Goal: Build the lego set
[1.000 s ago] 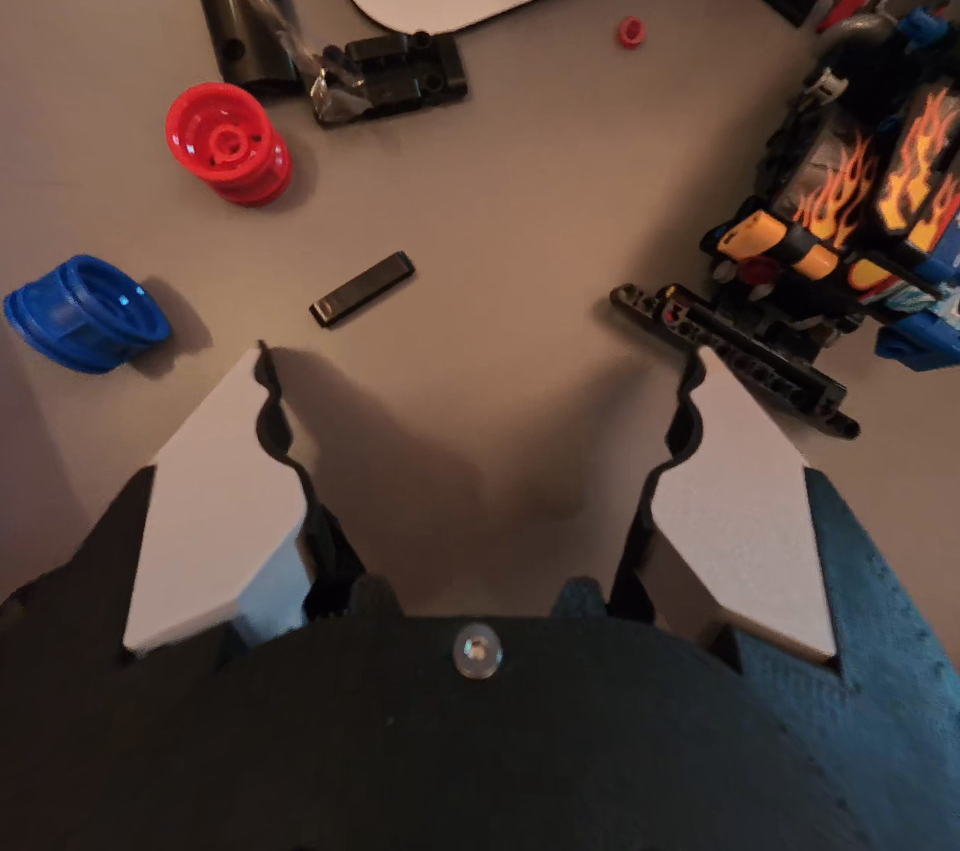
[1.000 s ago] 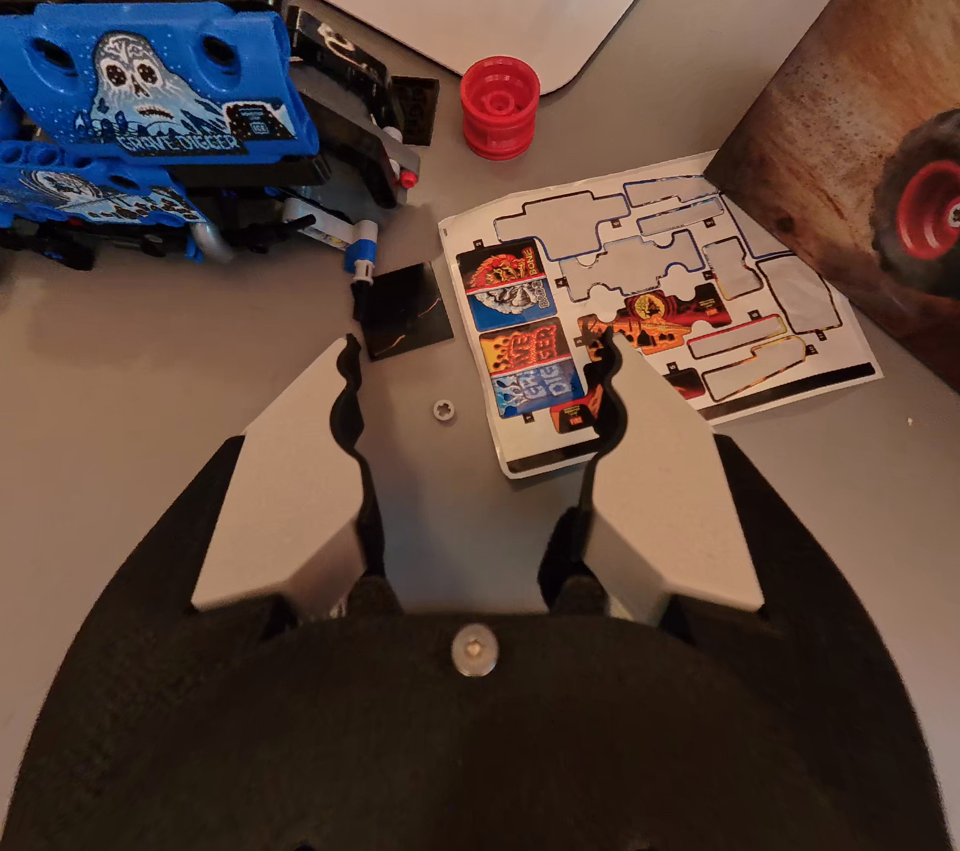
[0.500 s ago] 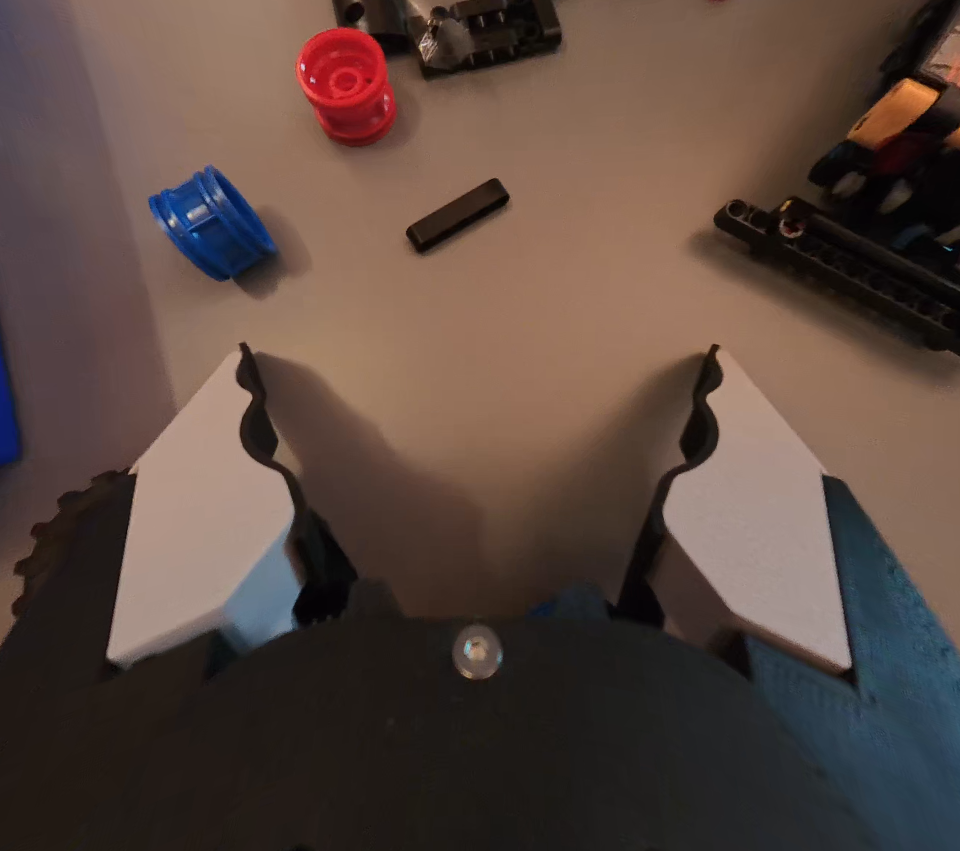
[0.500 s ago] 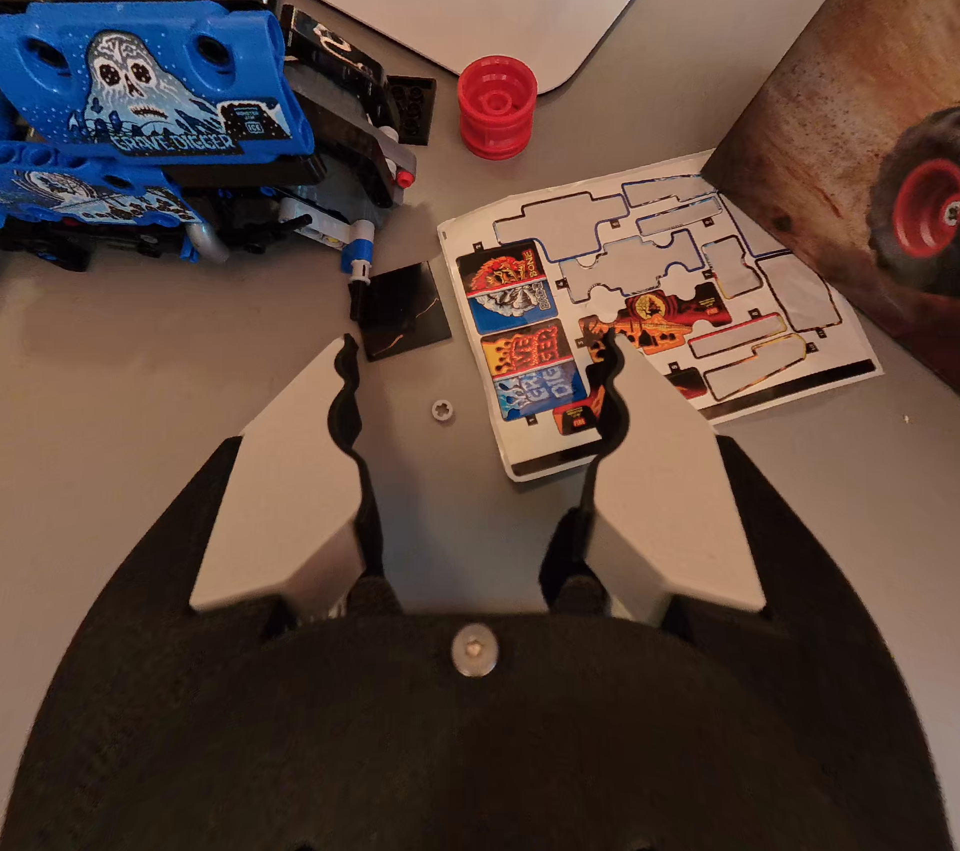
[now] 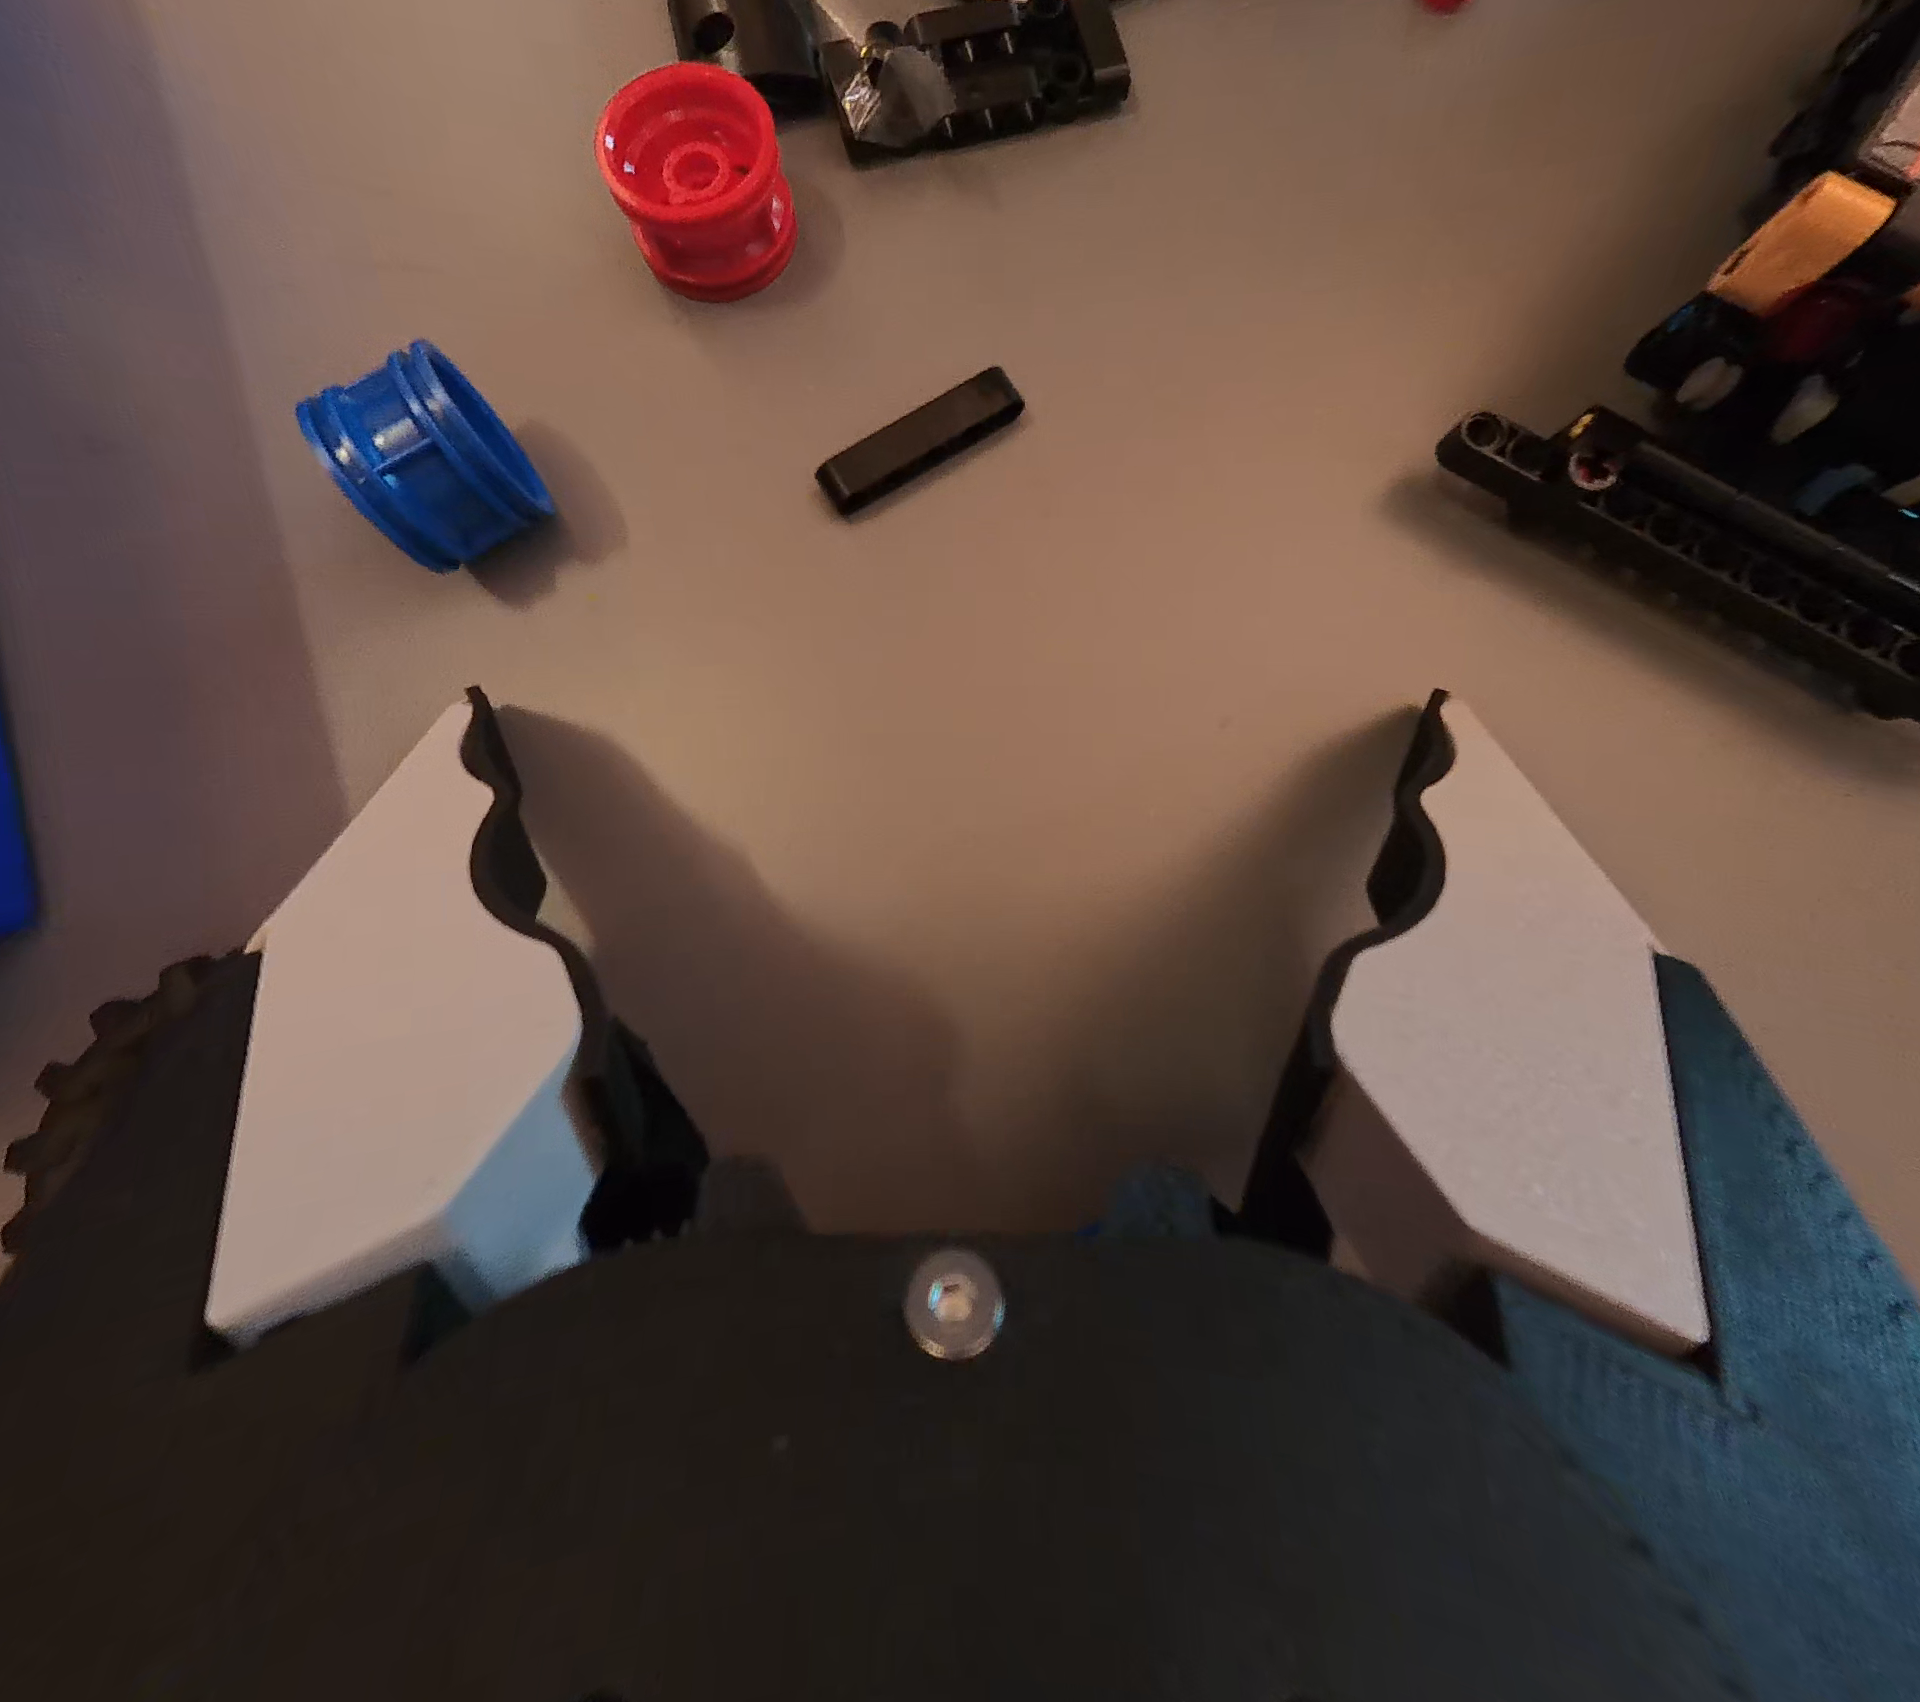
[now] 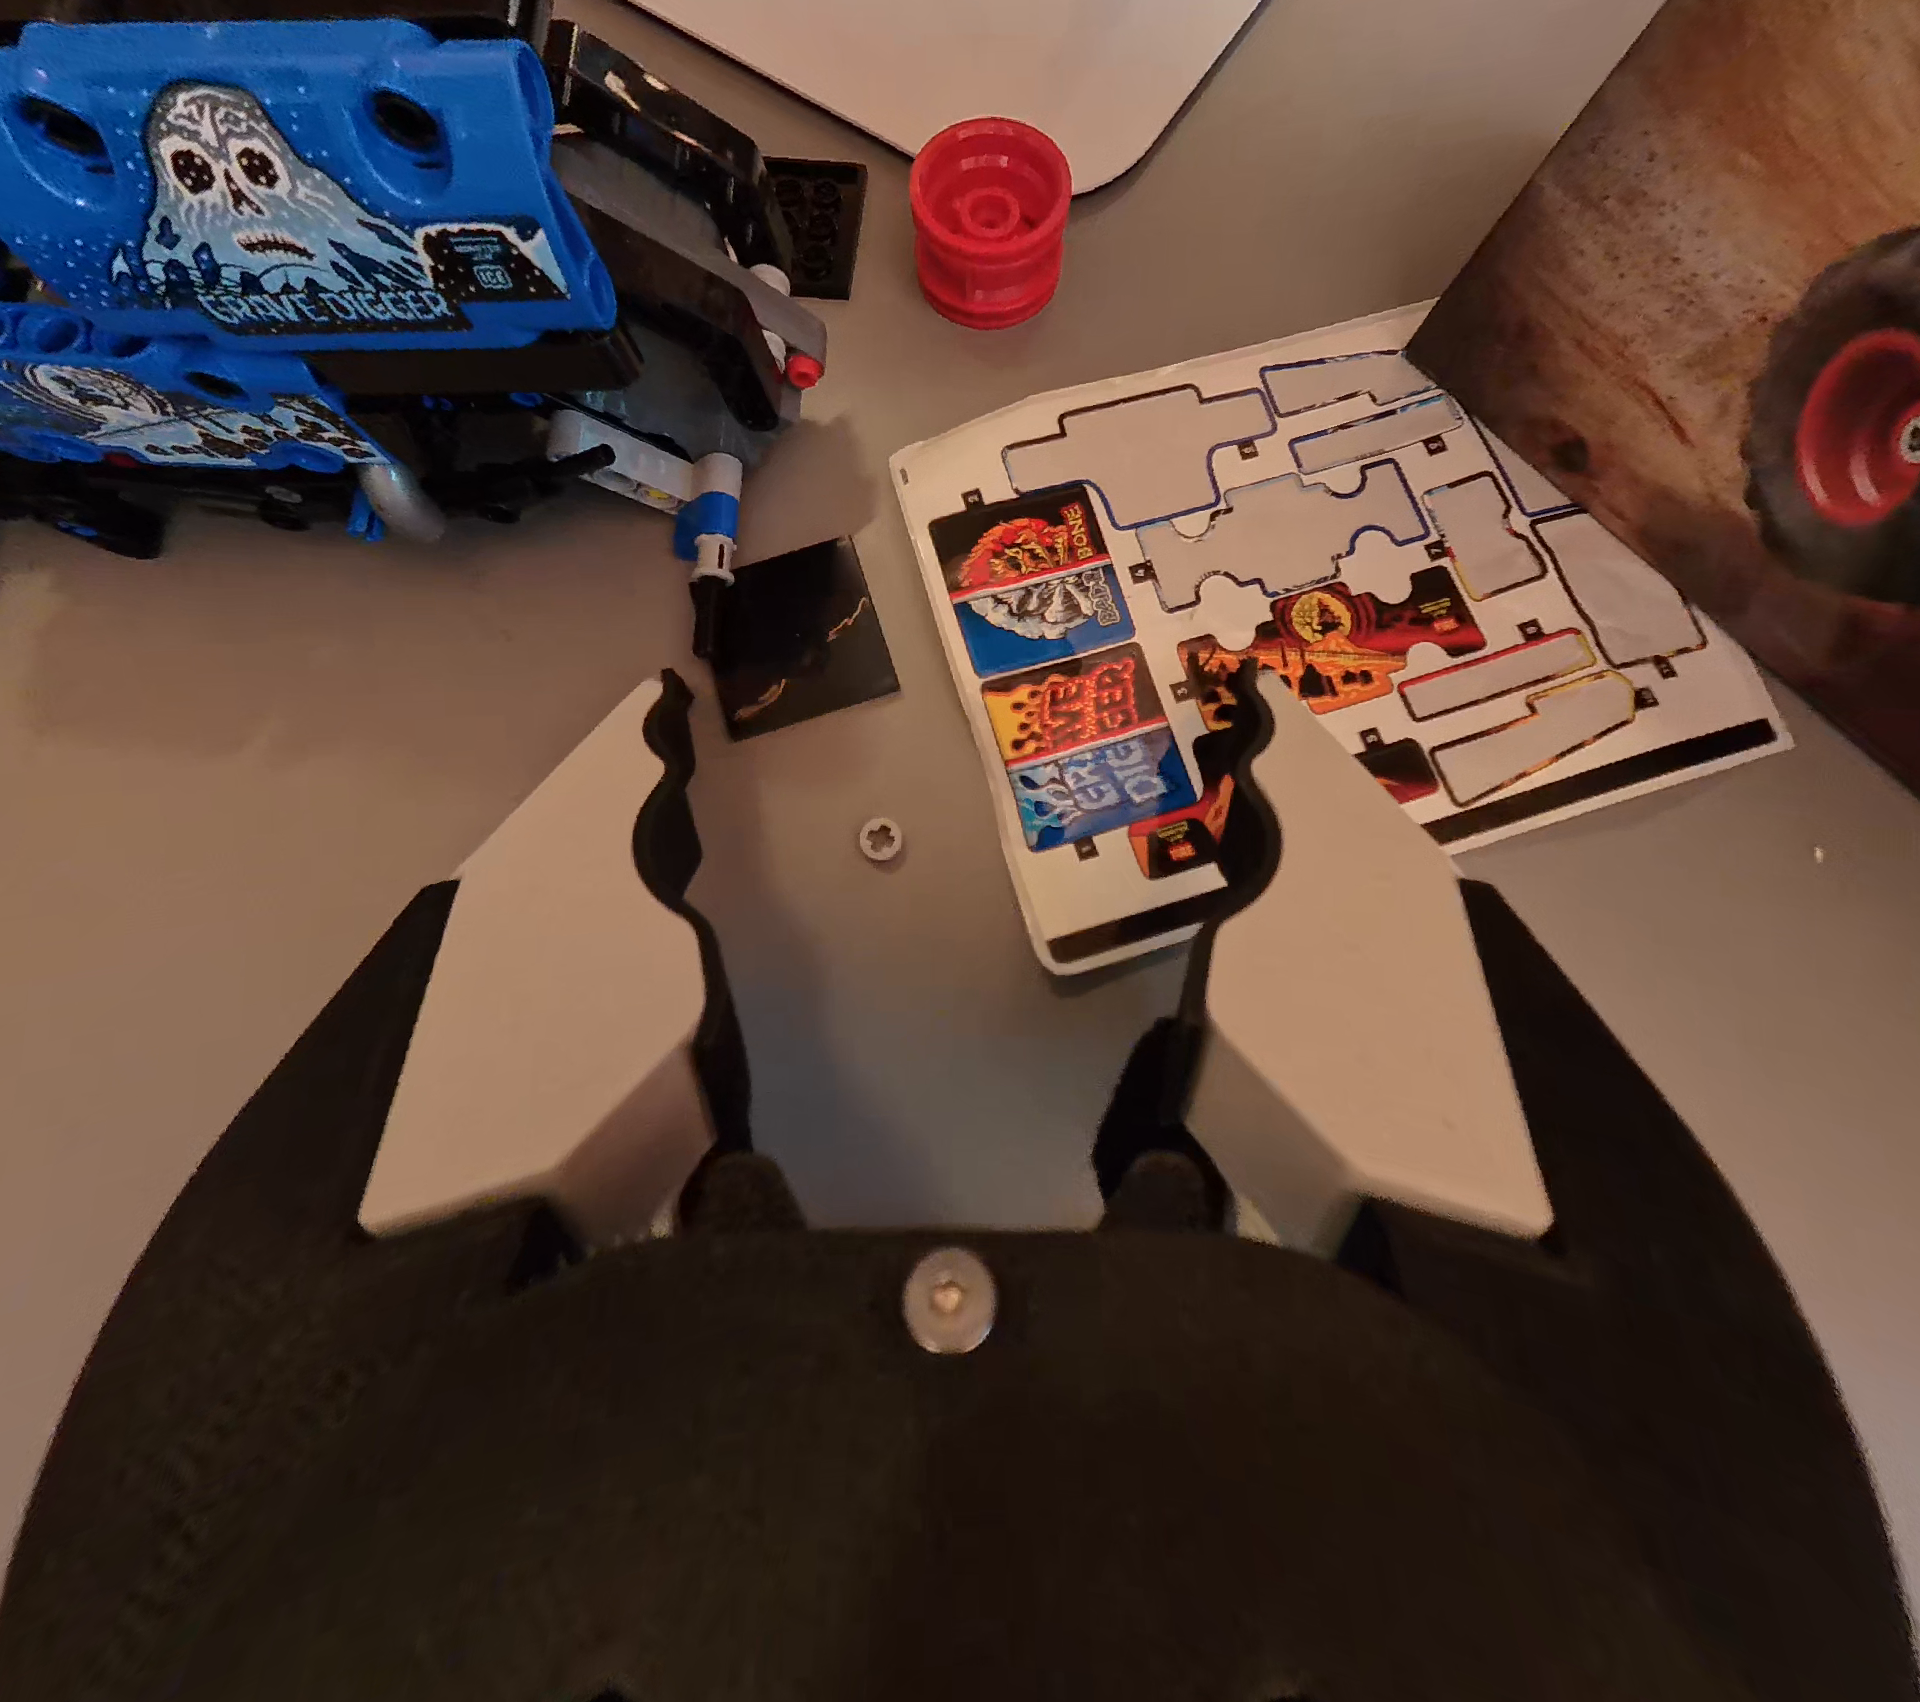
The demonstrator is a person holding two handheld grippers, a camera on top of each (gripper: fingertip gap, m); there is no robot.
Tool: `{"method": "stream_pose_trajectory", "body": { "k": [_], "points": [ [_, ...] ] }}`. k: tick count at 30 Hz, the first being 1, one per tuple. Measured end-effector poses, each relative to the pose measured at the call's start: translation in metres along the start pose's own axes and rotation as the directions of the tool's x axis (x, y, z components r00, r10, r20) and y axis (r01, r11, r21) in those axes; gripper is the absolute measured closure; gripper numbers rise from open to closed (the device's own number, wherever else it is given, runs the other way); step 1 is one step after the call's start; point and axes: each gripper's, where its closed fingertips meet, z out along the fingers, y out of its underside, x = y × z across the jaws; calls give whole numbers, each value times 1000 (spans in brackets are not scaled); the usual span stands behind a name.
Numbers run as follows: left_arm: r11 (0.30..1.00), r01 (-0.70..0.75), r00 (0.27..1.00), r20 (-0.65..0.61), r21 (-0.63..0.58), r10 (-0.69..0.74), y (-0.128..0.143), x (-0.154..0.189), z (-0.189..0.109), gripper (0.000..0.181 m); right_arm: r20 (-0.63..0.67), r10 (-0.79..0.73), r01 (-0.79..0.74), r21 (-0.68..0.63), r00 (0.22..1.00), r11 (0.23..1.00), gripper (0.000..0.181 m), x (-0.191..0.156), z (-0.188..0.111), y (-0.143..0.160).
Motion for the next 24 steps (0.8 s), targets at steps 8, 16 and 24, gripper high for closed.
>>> {"method": "stream_pose_trajectory", "body": {
  "k": [8,16,24],
  "points": [
    [1000,1,1000,0,1,-1,-1,0,1,22,-22,27,-27,-6,999,1000,64,5,2,1],
    [1000,2,1000,1,1,-2,-2,0,2,22,-26,28,-28,-7,999,1000,62,5,2,1],
    [1000,1,1000,1,1,-1,-3,0,2,22,-28,33,-33,-8,999,999,60,5,2,2]
  ]
}}
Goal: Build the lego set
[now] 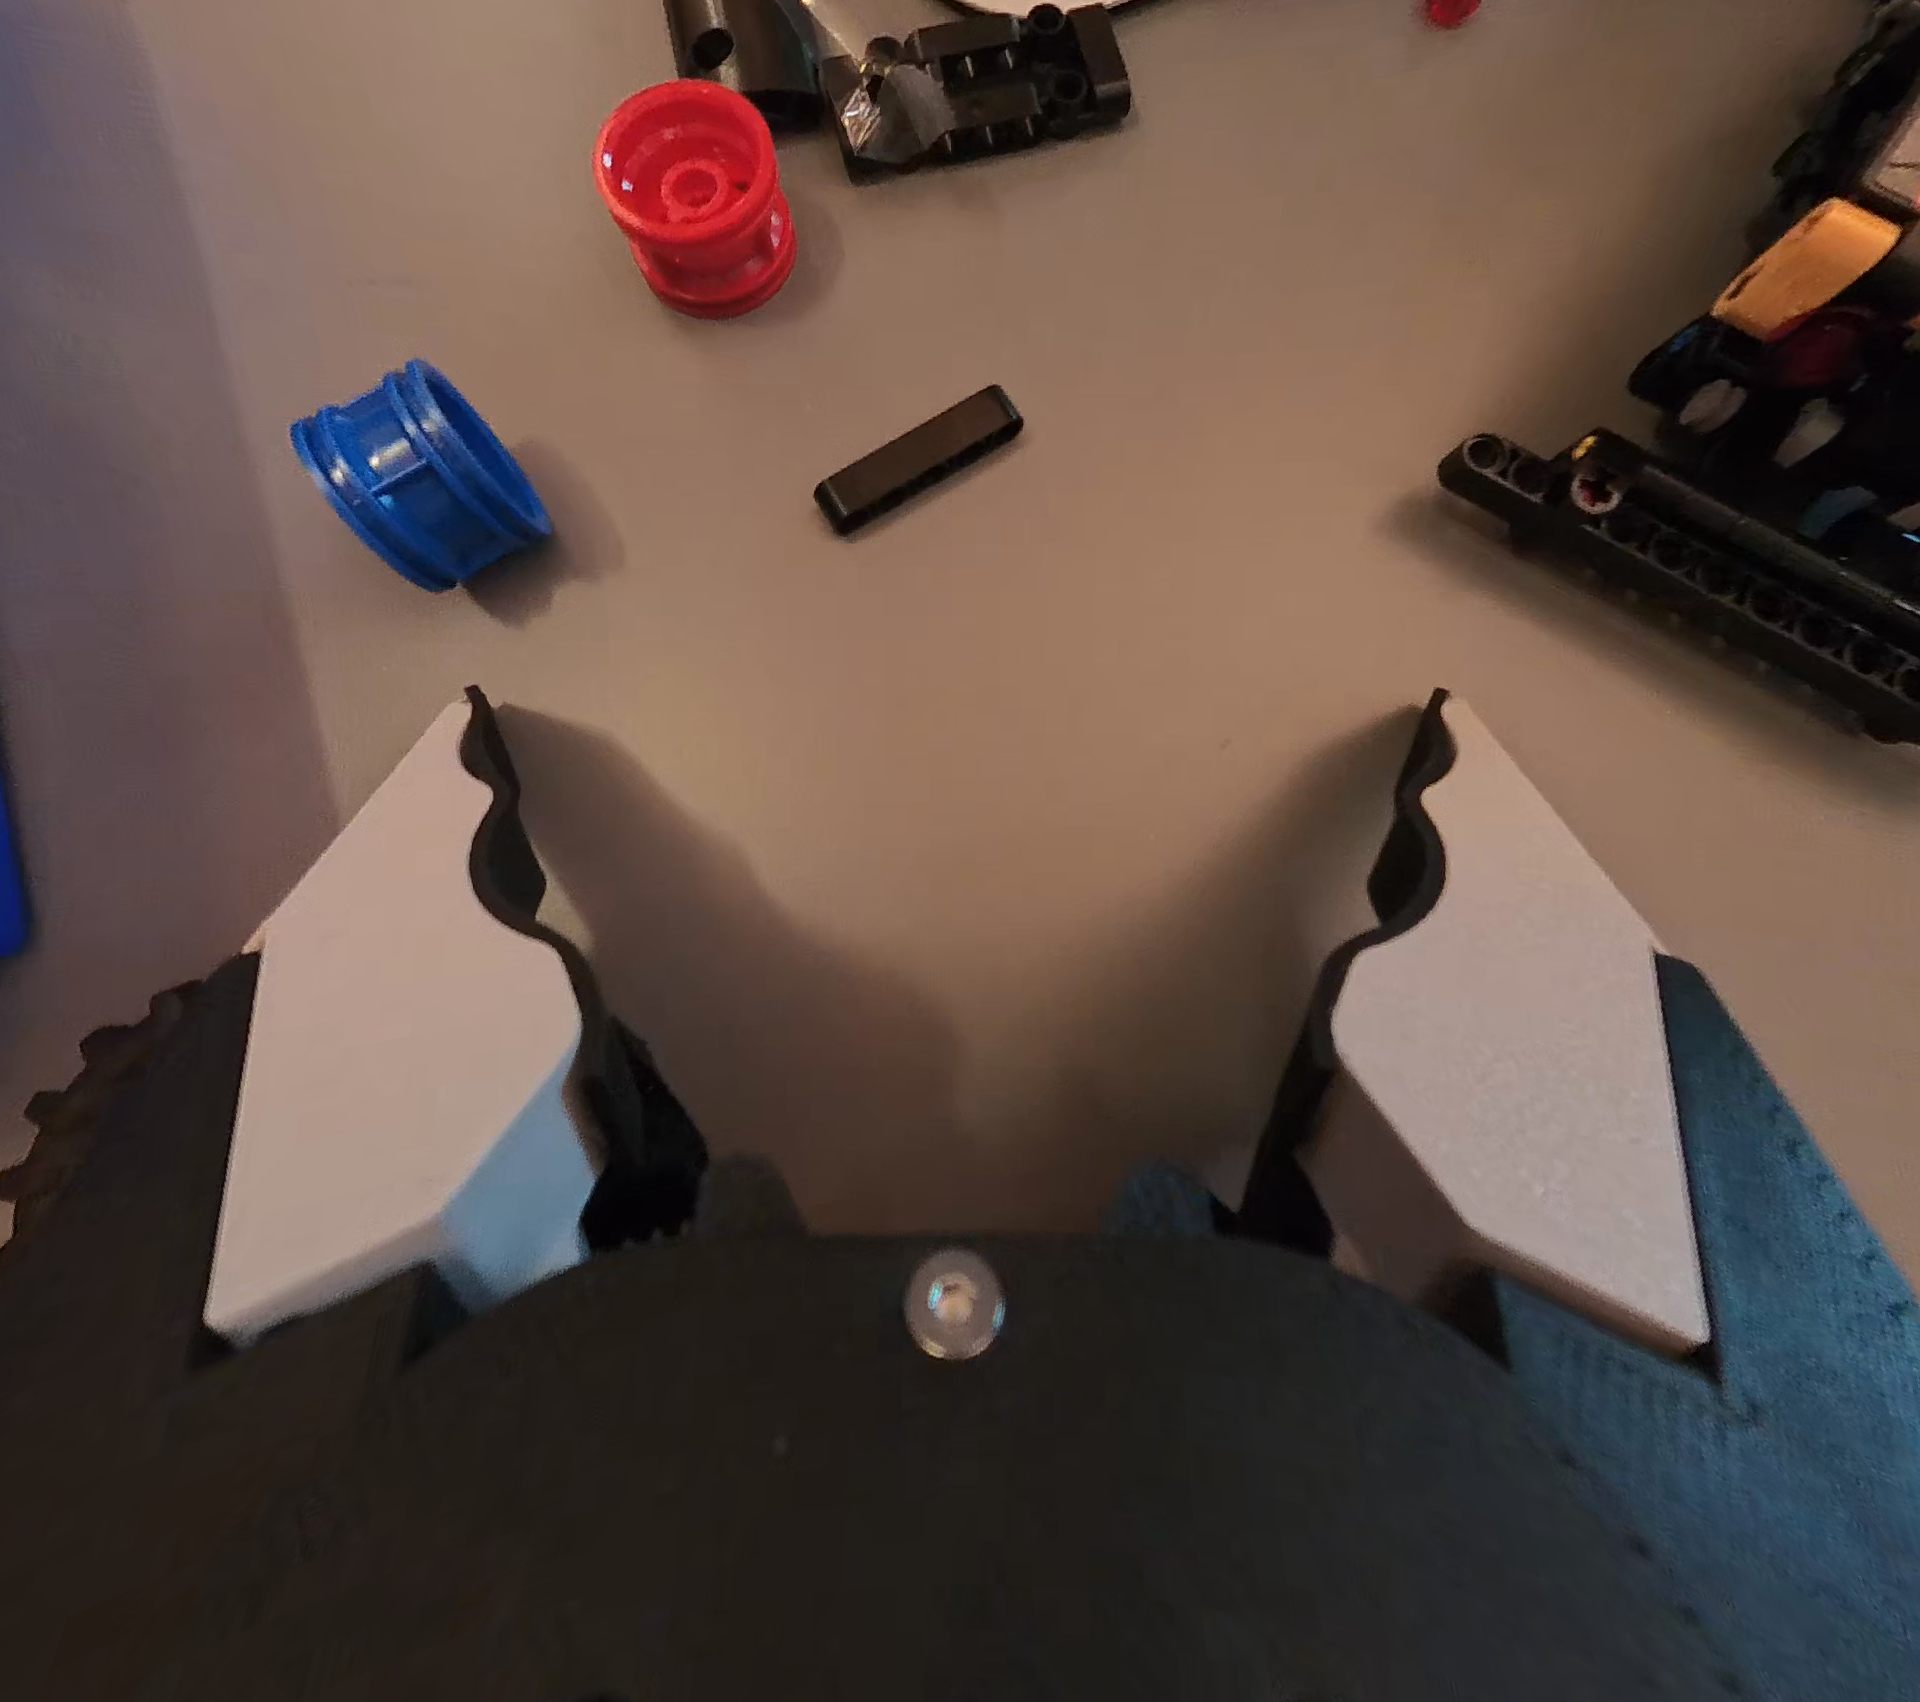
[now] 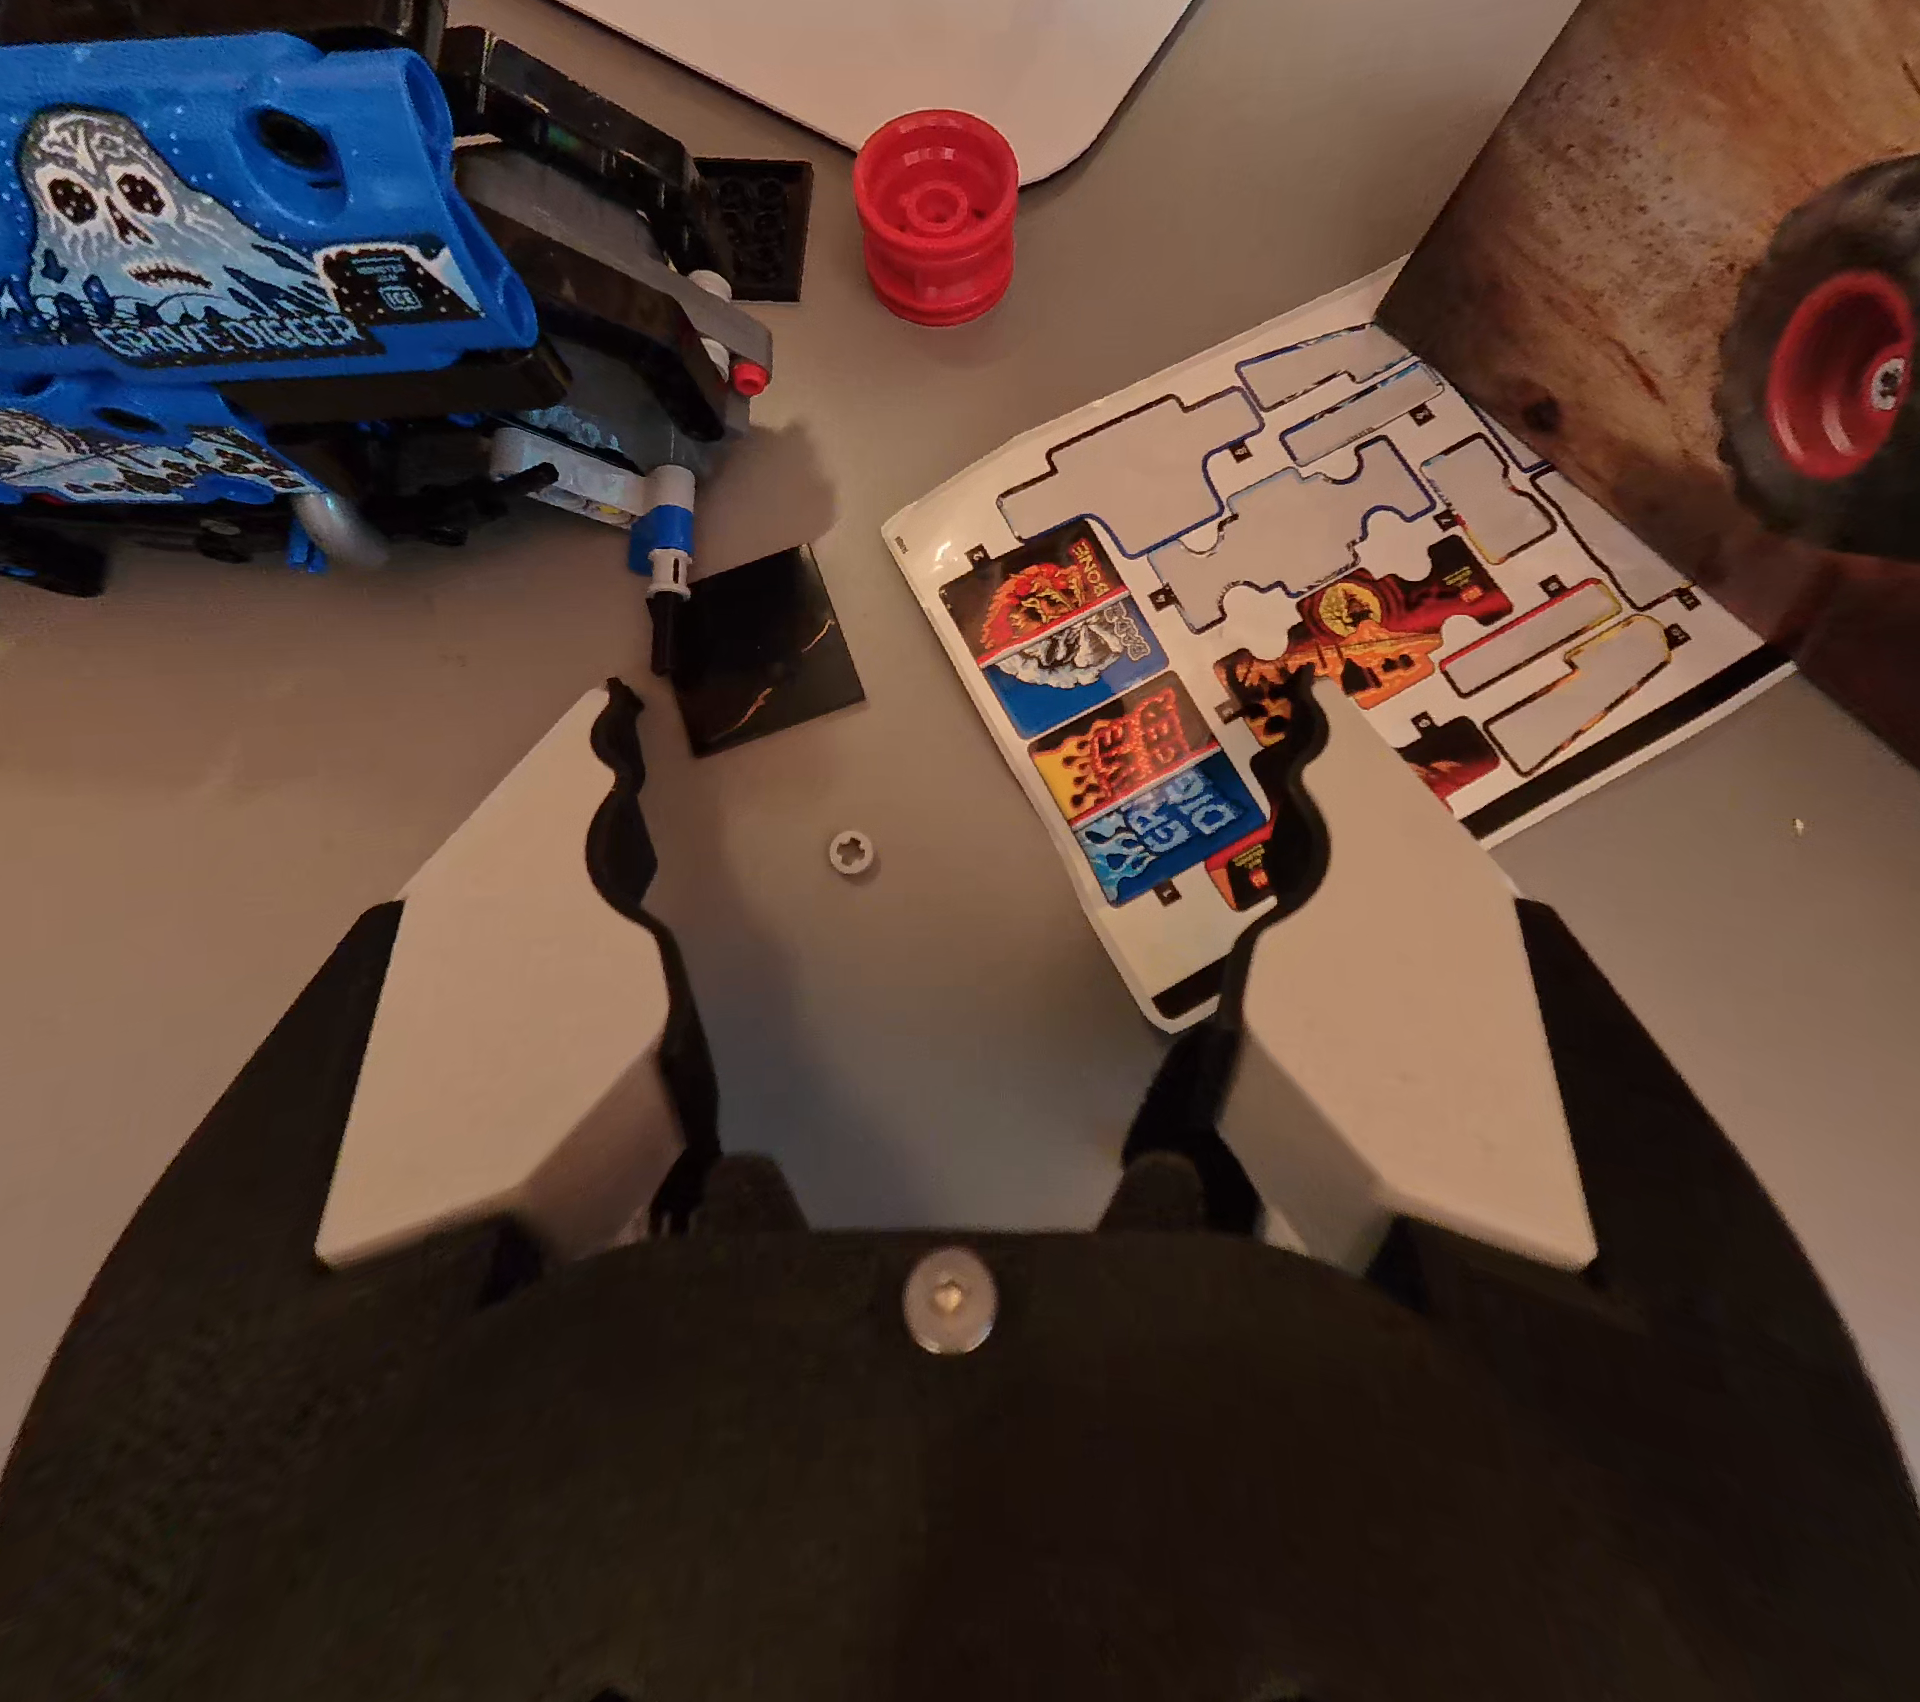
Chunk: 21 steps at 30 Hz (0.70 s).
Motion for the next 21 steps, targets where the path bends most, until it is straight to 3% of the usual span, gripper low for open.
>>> {"method": "stream_pose_trajectory", "body": {
  "k": [21],
  "points": [
    [1000,-2,1000,5,-7,2,-3,2,-2,22,-4,1,-1,-8,1000,1000,58,0,0,0]
  ]
}}
